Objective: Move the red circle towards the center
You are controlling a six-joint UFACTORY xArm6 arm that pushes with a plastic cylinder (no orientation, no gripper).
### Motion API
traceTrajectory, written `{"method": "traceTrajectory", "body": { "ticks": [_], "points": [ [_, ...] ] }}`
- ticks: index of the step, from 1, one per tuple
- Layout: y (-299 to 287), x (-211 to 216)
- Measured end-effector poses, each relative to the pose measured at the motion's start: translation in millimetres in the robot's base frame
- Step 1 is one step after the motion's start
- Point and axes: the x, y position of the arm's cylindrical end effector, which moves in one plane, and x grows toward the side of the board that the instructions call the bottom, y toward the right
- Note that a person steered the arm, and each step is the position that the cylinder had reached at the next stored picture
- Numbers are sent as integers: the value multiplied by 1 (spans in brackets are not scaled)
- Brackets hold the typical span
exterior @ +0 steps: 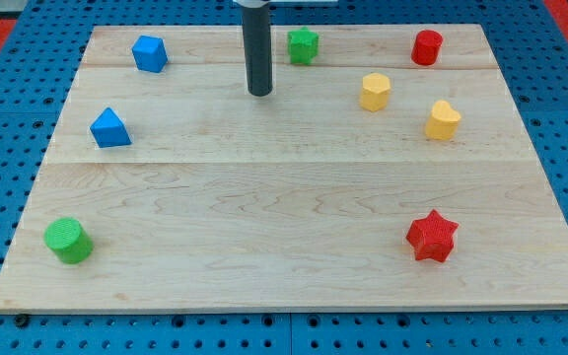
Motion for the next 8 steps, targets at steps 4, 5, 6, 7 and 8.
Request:
{"method": "traceTrajectory", "body": {
  "ticks": [4, 5, 6, 7, 8],
  "points": [
    [107, -104],
    [159, -135],
    [181, -136],
    [257, -119],
    [324, -127]
  ]
}}
